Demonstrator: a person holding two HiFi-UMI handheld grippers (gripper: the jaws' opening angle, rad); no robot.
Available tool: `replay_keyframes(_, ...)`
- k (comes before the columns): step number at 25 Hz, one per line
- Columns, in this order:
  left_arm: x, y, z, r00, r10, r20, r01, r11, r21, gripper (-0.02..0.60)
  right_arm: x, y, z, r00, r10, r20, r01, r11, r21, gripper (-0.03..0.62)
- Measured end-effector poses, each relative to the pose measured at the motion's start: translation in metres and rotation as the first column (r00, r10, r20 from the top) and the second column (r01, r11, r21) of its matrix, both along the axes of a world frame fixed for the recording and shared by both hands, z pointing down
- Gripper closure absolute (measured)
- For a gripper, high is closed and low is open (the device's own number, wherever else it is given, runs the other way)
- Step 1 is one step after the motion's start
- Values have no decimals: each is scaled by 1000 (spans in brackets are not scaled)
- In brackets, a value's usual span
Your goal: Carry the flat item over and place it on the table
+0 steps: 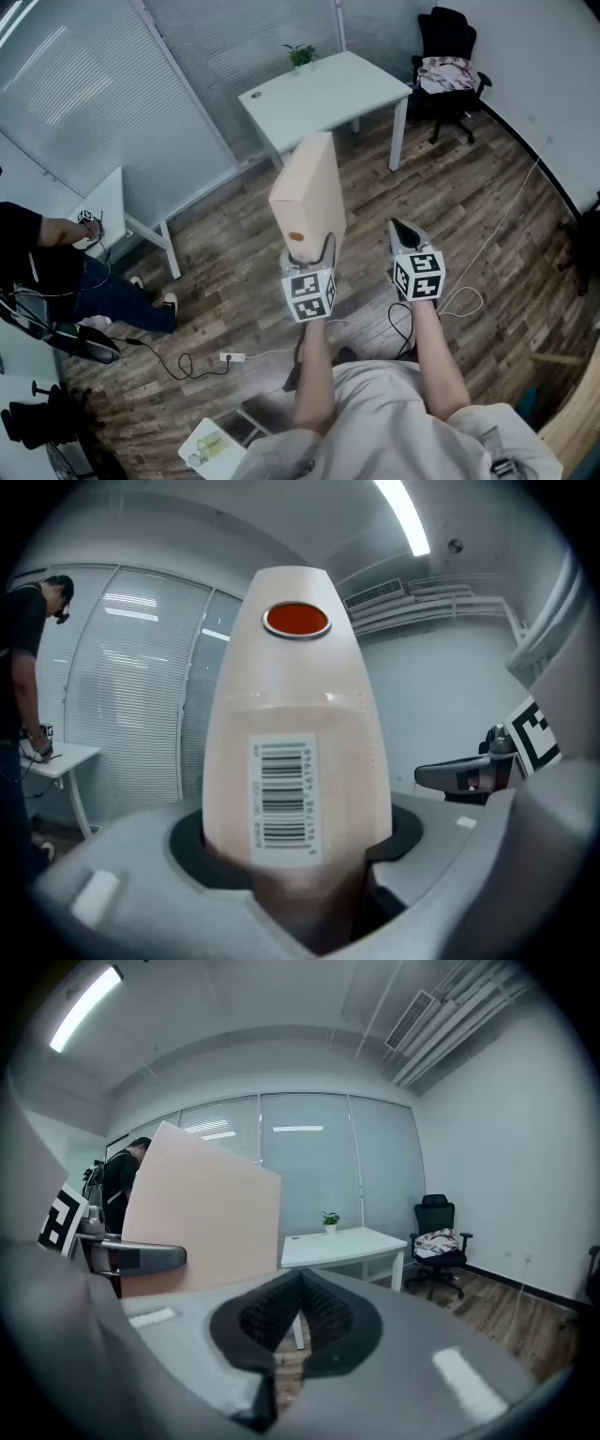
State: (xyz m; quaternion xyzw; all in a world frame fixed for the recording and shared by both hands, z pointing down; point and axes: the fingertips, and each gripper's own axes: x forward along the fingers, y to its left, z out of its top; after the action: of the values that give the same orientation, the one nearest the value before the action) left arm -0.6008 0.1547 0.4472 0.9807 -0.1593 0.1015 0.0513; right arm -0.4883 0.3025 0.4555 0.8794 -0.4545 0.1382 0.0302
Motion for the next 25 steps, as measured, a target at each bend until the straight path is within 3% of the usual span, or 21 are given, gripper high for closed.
replay_keyframes(10, -13, -18, -2, 999, 20, -41, -21, 1000, -15, 273, -14, -4, 3, 1000, 28, -7, -28, 1000, -11, 594)
replay_keyframes(14, -14, -30, 1, 996, -9, -89, 5, 999, -48, 273, -12, 14, 4, 999, 41, -20, -40, 999, 13, 593)
replay_keyframes(18, -6, -32, 9, 993, -49, -109, 39, 995, -91, 273, 18, 40, -4, 998, 68, -6, -67, 996, 67, 592)
replay_keyframes(21, 3, -35, 11, 994, -63, -94, 56, 996, -74, 273, 50, 44, -9, 997, 81, 8, -81, 991, 102, 594)
replay_keyframes(25, 24, -56, 11, 990, -122, -74, 120, 992, -26, 273, 92, 14, -2, 1000, 5, 15, -7, 996, 93, 594)
